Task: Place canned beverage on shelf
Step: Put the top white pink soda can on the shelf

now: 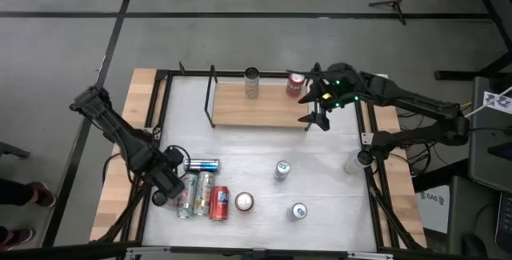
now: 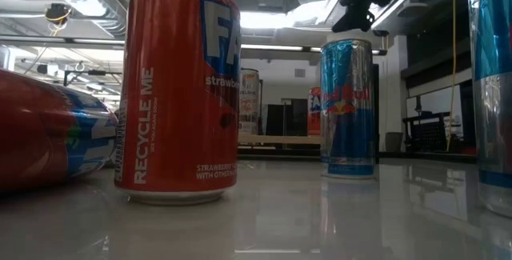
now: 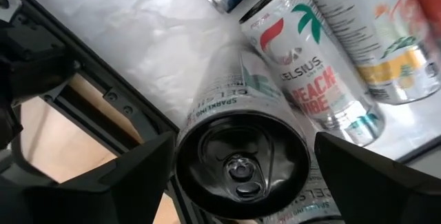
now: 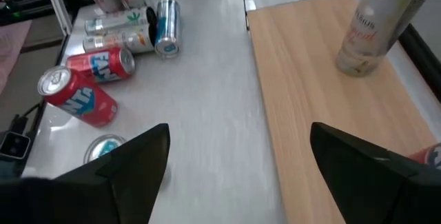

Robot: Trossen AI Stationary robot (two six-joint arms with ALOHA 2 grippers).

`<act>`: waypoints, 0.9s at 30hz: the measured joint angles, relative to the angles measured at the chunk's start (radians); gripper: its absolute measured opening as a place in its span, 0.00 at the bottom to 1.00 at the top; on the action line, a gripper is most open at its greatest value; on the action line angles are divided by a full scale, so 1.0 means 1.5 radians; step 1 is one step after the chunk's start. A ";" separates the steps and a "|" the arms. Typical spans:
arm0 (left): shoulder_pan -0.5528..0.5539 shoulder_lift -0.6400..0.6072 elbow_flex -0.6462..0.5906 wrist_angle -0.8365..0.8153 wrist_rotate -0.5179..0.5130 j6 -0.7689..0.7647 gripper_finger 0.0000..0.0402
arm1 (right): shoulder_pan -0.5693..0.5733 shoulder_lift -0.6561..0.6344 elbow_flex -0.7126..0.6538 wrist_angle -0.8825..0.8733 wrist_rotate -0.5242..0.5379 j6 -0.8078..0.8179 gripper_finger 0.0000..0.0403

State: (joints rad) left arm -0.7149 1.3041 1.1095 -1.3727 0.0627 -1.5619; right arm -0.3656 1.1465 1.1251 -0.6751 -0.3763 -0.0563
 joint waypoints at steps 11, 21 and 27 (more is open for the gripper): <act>-0.003 0.033 0.000 0.004 -0.018 0.000 0.85 | 0.000 0.000 -0.035 0.051 -0.005 0.000 0.86; -0.002 0.033 0.000 0.003 -0.018 0.004 0.67 | 0.000 0.000 -0.038 0.055 -0.006 0.000 0.86; 0.014 0.031 0.001 0.003 -0.014 0.034 0.60 | 0.000 0.000 -0.038 0.055 -0.006 0.000 0.86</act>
State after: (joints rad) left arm -0.6934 1.3499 1.1107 -1.3687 0.0414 -1.5108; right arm -0.3658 1.1469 1.0676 -0.5922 -0.3851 -0.0566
